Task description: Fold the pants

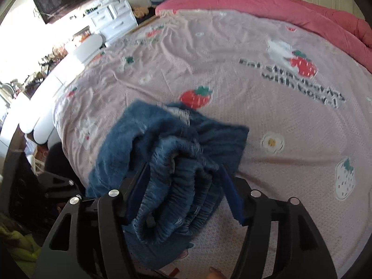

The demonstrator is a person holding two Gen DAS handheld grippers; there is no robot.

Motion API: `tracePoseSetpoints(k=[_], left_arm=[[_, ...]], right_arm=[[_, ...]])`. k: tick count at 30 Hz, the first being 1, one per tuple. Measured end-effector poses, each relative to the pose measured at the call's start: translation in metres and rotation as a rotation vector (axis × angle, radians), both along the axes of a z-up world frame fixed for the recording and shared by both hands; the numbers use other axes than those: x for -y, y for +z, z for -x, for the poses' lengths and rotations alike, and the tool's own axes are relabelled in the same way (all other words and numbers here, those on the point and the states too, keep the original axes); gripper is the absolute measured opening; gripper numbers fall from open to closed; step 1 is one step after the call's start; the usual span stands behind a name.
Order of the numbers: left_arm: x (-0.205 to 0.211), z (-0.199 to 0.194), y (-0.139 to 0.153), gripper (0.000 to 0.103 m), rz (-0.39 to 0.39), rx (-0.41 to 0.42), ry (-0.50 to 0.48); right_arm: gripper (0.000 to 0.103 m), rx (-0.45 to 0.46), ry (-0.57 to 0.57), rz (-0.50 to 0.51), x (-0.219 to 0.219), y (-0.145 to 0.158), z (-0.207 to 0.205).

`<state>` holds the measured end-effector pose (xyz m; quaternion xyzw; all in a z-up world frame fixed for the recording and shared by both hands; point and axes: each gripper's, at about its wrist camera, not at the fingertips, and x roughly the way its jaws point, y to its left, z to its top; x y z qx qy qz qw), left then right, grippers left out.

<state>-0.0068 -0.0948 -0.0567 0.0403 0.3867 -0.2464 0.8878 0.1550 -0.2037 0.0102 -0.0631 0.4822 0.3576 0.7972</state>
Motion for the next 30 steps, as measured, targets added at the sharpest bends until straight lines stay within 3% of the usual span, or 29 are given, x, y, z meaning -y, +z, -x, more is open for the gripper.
tracePoseSetpoints(k=[3, 5, 9, 13, 19, 28, 30], left_arm=[[-0.006, 0.003, 0.007, 0.015, 0.028, 0.003, -0.001], [-0.014, 0.007, 0.017, 0.038, 0.046, 0.021, 0.014], [-0.026, 0.005, 0.031, 0.044, 0.015, 0.056, 0.091], [-0.037, -0.007, 0.034, 0.058, 0.003, 0.041, 0.17], [-0.043, -0.017, 0.031, 0.066, -0.014, 0.018, 0.215], [-0.031, -0.013, 0.03, 0.067, -0.005, 0.013, 0.173], [-0.029, -0.012, 0.028, 0.067, 0.018, -0.006, 0.153]], right_arm=[[0.07, 0.056, -0.03, -0.044, 0.005, 0.025, -0.001], [0.072, 0.071, -0.032, -0.052, 0.002, 0.033, -0.002], [0.074, 0.07, 0.003, -0.037, -0.019, 0.033, -0.005], [0.08, 0.047, 0.021, -0.02, -0.04, 0.026, -0.014], [0.08, -0.016, 0.02, -0.004, -0.062, 0.008, -0.033], [0.08, -0.075, 0.027, 0.021, -0.074, -0.016, -0.042], [0.069, -0.089, 0.044, 0.019, -0.078, -0.02, -0.042]])
